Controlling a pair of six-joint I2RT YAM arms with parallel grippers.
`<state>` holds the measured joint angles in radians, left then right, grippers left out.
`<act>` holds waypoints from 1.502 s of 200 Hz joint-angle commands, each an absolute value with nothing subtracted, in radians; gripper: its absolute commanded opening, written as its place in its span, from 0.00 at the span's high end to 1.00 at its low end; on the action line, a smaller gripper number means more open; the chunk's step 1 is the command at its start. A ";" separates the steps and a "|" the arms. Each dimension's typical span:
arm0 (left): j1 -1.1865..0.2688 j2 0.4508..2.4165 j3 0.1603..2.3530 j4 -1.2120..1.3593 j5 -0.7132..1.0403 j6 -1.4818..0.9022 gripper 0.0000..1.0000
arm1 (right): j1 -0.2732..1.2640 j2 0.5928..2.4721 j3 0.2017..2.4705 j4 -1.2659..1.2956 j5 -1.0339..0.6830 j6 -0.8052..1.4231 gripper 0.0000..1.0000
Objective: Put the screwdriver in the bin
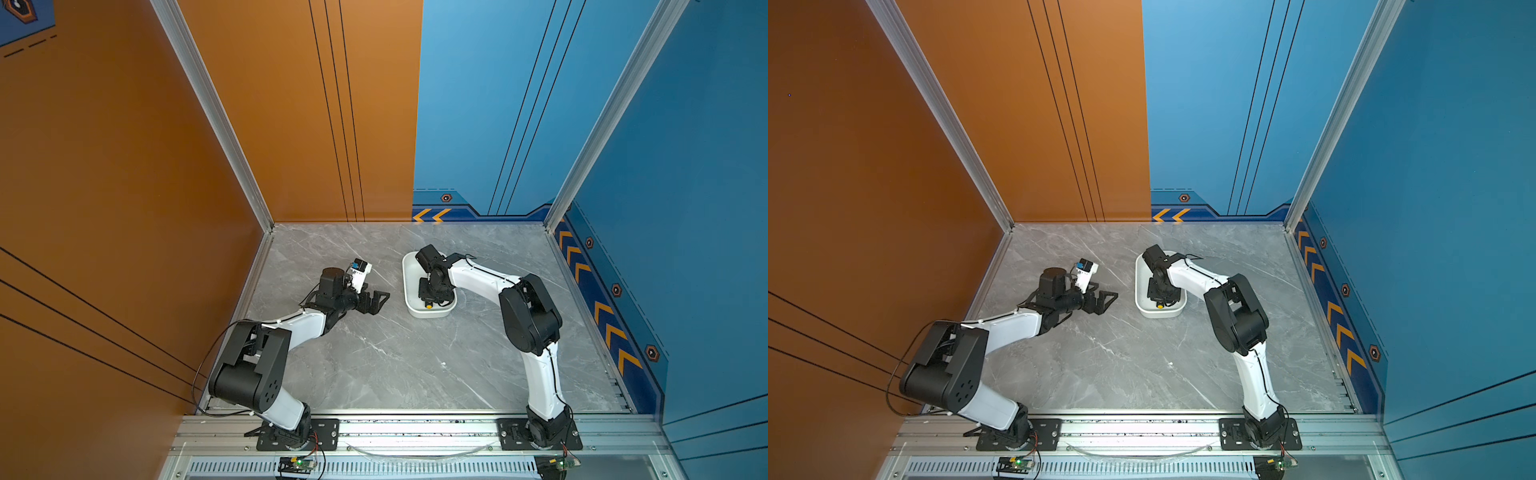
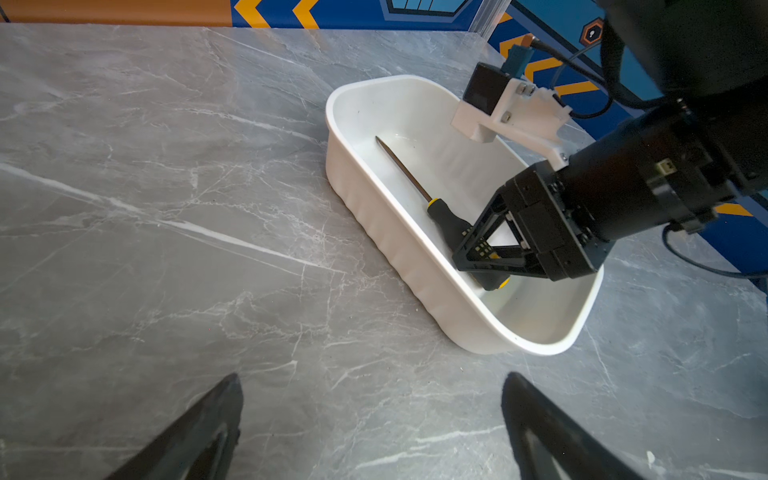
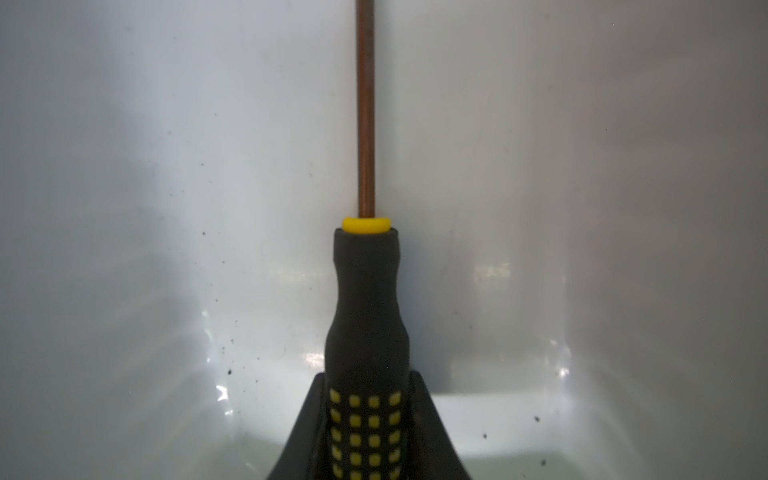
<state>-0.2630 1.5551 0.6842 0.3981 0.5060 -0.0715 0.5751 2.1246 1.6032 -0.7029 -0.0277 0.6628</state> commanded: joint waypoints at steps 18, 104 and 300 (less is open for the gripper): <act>-0.269 1.565 0.684 0.381 0.495 -0.057 0.02 | 0.580 2.136 1.617 -0.714 -0.009 0.661 0.72; -0.269 1.509 0.664 0.380 0.395 -0.037 0.02 | 0.578 1.988 1.664 -0.789 0.014 0.492 0.44; 0.007 1.391 0.353 0.804 0.049 0.013 0.02 | 0.056 1.379 0.341 0.832 0.125 0.028 0.27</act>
